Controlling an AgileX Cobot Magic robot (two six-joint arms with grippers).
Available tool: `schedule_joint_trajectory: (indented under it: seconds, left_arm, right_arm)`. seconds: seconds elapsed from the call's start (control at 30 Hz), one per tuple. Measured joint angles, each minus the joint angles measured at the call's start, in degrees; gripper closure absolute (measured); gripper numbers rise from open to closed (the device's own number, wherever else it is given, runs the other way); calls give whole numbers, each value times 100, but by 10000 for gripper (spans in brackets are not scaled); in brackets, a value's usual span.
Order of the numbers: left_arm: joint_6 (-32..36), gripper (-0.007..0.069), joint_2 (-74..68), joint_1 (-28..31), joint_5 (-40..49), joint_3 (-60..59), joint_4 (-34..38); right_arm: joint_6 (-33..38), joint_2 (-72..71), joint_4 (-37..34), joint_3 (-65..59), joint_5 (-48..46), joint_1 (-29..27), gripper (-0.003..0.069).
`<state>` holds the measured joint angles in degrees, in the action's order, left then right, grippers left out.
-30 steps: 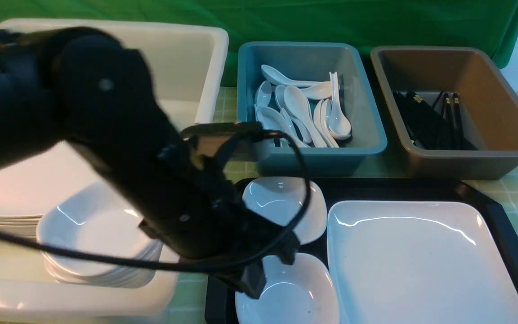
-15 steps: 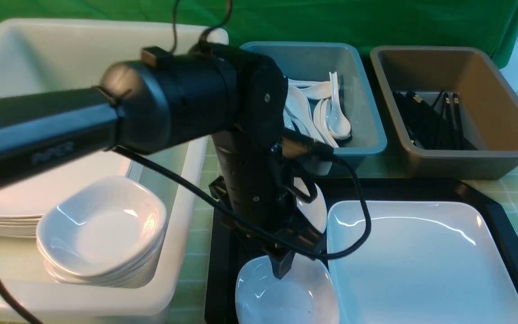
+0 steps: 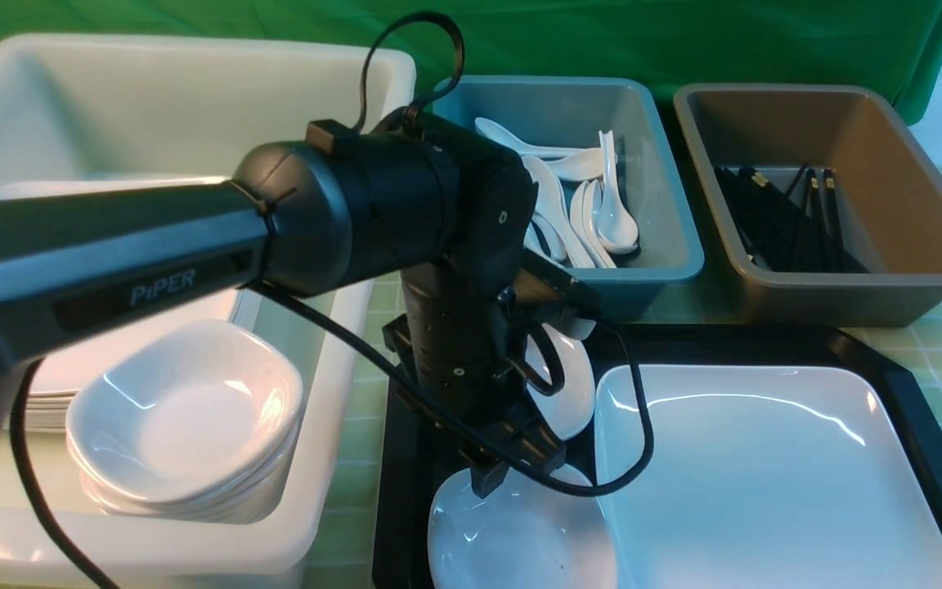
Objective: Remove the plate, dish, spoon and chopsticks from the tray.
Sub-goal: Use the left arm to grab a small plate from the dinner plate
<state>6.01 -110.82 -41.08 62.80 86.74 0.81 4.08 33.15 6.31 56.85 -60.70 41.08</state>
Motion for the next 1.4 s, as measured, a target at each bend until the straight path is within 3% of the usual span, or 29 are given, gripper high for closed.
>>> schedule_joint_trajectory:
  seconds: [0.47, 1.4]
  left_arm:
    - [171, 305, -228, 0, -448, -72, -50]
    - [297, 307, -697, 0, -348, -111, -47]
  right_arm:
    - [0, 0, 11, 0, 9, 0, 460]
    - [5, 0, 11, 0, -86, 0, 459]
